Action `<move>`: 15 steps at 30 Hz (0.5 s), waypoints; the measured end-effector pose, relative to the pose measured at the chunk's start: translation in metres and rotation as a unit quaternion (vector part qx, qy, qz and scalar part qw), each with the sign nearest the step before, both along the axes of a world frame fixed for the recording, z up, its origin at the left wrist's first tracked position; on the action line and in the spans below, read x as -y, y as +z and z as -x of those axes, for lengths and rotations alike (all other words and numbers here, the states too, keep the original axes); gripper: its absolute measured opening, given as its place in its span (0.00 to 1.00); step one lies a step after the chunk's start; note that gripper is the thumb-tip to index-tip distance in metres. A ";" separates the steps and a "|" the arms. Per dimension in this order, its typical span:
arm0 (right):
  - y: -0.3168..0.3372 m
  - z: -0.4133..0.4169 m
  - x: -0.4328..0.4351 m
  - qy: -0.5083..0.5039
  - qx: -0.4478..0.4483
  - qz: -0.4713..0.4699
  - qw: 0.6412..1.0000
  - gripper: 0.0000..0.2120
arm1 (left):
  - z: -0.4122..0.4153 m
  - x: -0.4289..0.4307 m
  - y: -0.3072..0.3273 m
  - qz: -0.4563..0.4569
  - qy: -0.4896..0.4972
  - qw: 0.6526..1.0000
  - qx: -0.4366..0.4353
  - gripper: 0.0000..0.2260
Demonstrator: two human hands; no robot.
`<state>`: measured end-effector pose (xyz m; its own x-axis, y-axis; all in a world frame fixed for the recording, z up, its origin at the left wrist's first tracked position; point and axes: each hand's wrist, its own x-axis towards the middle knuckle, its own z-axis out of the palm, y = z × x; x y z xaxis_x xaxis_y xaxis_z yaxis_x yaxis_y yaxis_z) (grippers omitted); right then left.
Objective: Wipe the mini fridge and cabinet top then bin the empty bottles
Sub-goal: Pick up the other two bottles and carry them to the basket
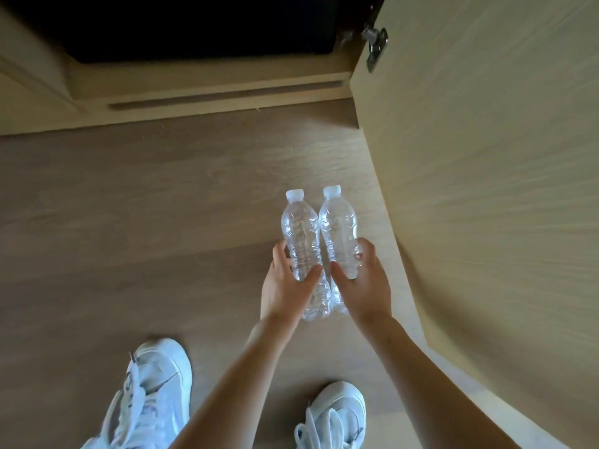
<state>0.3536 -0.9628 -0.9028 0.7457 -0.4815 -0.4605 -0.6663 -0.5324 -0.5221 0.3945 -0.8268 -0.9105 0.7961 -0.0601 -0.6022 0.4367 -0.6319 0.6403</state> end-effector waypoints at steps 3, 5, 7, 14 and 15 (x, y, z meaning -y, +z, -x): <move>0.009 0.001 0.004 -0.019 0.008 0.004 1.000 0.31 | -0.004 0.001 0.013 0.001 0.014 1.000 -0.001 0.29; 0.028 0.002 0.007 -0.022 0.013 0.016 1.000 0.30 | -0.005 -0.003 0.033 -0.003 0.014 1.000 0.016 0.30; 0.058 0.004 0.003 -0.023 0.017 0.011 1.000 0.29 | -0.003 -0.011 0.061 -0.008 0.014 0.999 0.034 0.28; 0.238 -0.011 -0.033 -0.039 0.045 -0.054 0.997 0.28 | -0.011 -0.044 0.244 -0.001 0.019 0.999 0.048 0.27; 0.273 -0.018 -0.038 -0.048 0.050 -0.067 0.995 0.28 | -0.016 -0.049 0.279 -0.001 0.020 0.998 0.052 0.27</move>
